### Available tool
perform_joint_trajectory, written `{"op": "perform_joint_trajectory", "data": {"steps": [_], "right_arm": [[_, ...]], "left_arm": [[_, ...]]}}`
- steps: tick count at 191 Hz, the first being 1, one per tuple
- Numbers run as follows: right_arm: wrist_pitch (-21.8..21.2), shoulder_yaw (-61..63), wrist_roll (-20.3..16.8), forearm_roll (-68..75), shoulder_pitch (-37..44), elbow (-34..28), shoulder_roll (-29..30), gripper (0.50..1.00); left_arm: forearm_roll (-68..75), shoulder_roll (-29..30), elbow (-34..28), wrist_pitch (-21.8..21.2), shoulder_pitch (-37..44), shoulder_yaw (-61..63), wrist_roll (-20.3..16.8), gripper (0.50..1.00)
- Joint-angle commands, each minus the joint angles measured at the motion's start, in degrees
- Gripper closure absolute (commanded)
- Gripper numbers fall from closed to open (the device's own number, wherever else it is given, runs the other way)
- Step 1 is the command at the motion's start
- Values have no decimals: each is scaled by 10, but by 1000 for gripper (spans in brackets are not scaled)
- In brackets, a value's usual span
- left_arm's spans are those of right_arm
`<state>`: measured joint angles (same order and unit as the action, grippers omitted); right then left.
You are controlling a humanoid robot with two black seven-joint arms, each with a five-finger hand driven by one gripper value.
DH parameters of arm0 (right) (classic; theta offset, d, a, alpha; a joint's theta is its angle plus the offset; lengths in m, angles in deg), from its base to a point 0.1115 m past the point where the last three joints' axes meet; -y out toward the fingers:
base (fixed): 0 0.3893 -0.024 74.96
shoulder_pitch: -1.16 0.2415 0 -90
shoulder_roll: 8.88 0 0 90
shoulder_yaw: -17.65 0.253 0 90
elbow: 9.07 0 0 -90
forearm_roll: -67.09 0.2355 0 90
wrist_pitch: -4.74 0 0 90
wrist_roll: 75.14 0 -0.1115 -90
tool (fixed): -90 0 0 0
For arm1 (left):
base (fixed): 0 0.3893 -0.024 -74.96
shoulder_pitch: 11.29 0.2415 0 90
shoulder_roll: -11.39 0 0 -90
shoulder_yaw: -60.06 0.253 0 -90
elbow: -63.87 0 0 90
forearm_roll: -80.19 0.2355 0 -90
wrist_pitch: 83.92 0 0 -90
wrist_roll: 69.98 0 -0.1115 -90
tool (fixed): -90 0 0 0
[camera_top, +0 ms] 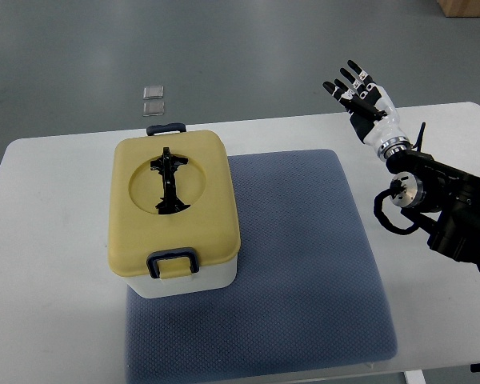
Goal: Open white storage box with right hand
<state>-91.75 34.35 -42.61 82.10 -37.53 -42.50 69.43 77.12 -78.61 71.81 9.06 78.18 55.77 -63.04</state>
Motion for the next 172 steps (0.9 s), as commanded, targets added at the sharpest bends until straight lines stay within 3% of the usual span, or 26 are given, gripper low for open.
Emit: {"op": "perform_joint_trajectory", "data": {"steps": [1, 45, 85, 133, 172], "right_arm": [[-2, -2, 0, -18, 5, -3, -3, 570], [1, -10, 13, -149, 57, -33, -18, 570], [-4, -14, 25, -391, 121, -104, -66, 572], [-74, -27, 25, -607, 208, -159, -69, 572], [-82, -59, 25, -779, 266, -189, -49, 572]], "left_arm": [[0, 0, -1, 0, 0, 0, 0, 500], [0, 0, -1, 0, 0, 0, 0, 500], [0, 0, -1, 0, 0, 0, 0, 500], [0, 0, -1, 0, 0, 0, 0, 500], [0, 0, -1, 0, 0, 0, 0, 500]]}}
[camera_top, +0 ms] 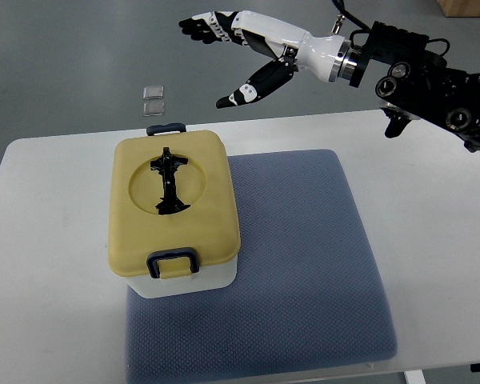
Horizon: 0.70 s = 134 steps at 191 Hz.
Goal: Open white storage box with right hand
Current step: 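Swing the right hand over the yellow lid toward its black handle, then lower the right hand and close fingers around the lid's black handle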
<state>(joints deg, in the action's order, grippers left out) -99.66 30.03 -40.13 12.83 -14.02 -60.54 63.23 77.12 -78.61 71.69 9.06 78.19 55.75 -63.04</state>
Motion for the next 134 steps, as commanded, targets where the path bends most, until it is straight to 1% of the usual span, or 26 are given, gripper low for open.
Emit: {"op": "perform_joint_trajectory", "data": {"steps": [1, 37, 88, 100, 121, 134], "right_arm": [[-3, -18, 0, -94, 33, -8, 15, 572], [-8, -74, 0, -199, 82, -9, 56, 572], [-9, -130, 0, -262, 139, -56, 65, 576], [-9, -136, 0, -273, 147, -57, 67, 581], [-6, -160, 0, -298, 161, -57, 93, 587], [-3, -168, 0, -305, 165, -57, 101, 599]], "left_arm": [[0, 0, 0, 0, -1, 1, 0, 500], [0, 0, 0, 0, 0, 0, 0, 500], [0, 0, 0, 0, 0, 0, 0, 500], [0, 0, 0, 0, 0, 1, 0, 500], [0, 0, 0, 0, 0, 0, 0, 500], [0, 0, 0, 0, 0, 0, 0, 500]]}}
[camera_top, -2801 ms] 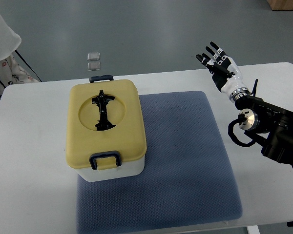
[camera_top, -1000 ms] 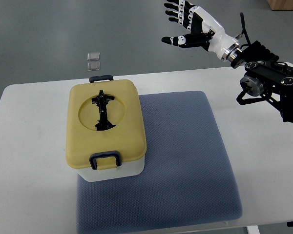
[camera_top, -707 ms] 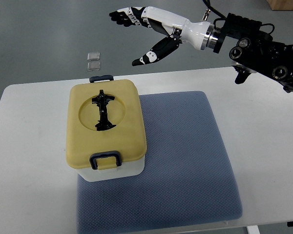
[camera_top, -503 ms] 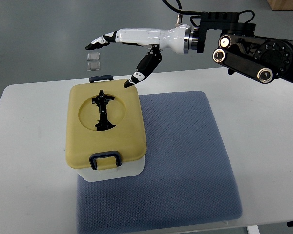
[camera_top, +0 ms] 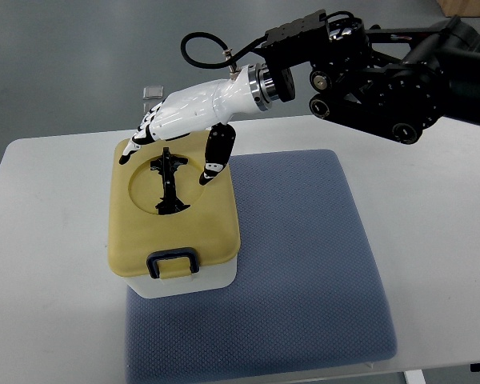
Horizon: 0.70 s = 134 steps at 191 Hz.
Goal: Open white storage box with right hand
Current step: 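Lower the right hand and close fingers around the lid's black handle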
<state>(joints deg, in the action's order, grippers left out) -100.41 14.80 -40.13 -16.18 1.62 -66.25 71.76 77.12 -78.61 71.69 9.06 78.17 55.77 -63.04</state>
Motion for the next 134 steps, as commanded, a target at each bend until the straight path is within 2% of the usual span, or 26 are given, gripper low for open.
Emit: {"op": "perform_joint_trajectory", "data": {"steps": [1, 24, 48, 68, 85, 113, 134], "right_arm": [[5, -15, 0, -15, 9, 0, 15, 603], [7, -15, 0, -27, 7, 1, 19, 668], [17, -15, 0, -36, 2, 7, 29, 707], [24, -15, 0, -37, 2, 11, 29, 781], [28, -15, 0, -37, 2, 16, 28, 801], [32, -15, 0, -37, 1, 18, 27, 805], [32, -15, 0, -37, 2, 19, 26, 854]], "left_arm": [[0, 0, 0, 0, 0, 0, 0, 500], [0, 0, 0, 0, 0, 0, 0, 500], [0, 0, 0, 0, 0, 0, 0, 500], [0, 0, 0, 0, 0, 0, 0, 500], [0, 0, 0, 0, 0, 0, 0, 500], [0, 0, 0, 0, 0, 0, 0, 500], [0, 0, 0, 0, 0, 0, 0, 500]]}}
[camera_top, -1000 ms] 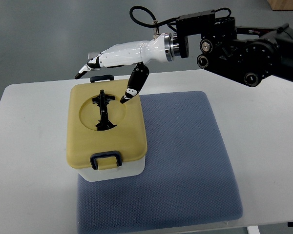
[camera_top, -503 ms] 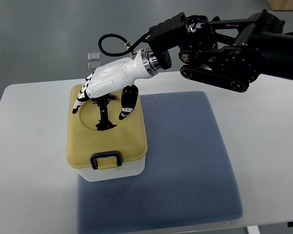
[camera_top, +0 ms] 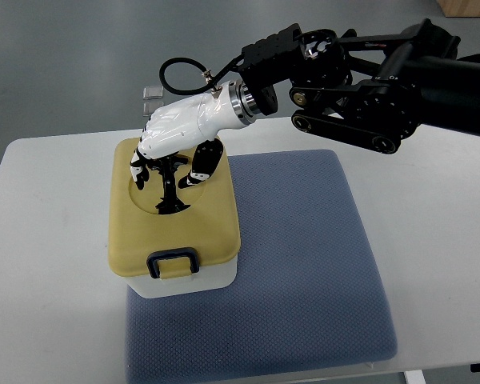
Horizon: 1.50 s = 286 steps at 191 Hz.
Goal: Open white storage box with right hand
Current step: 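Lower the right hand and close fingers around the lid's black handle, then lift the yellow lid up off the white box with the right hand, then carry the lid away from the box and lower it onto the mat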
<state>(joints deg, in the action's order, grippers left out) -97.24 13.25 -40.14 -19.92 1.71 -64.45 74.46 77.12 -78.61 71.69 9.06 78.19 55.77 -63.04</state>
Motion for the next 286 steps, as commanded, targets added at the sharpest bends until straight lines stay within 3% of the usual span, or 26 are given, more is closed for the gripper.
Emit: {"op": "perform_joint_trajectory", "data": {"steps": [1, 50, 160, 226, 286], "right_arm": [[-1, 1, 0, 0, 1, 1, -1, 859], [-1, 2, 0, 1, -1, 0, 2, 1000], [-6, 74, 0, 15, 7, 2, -16, 1000], [3, 145, 0, 98, -64, 35, -179, 1000], [71, 193, 0, 108, -210, 40, -274, 1000]], "left_arm": [[0, 0, 0, 0, 0, 0, 0, 500], [0, 0, 0, 0, 0, 0, 0, 500], [0, 0, 0, 0, 0, 0, 0, 500], [0, 0, 0, 0, 0, 0, 0, 500], [0, 0, 1, 0, 0, 0, 0, 500]]}}
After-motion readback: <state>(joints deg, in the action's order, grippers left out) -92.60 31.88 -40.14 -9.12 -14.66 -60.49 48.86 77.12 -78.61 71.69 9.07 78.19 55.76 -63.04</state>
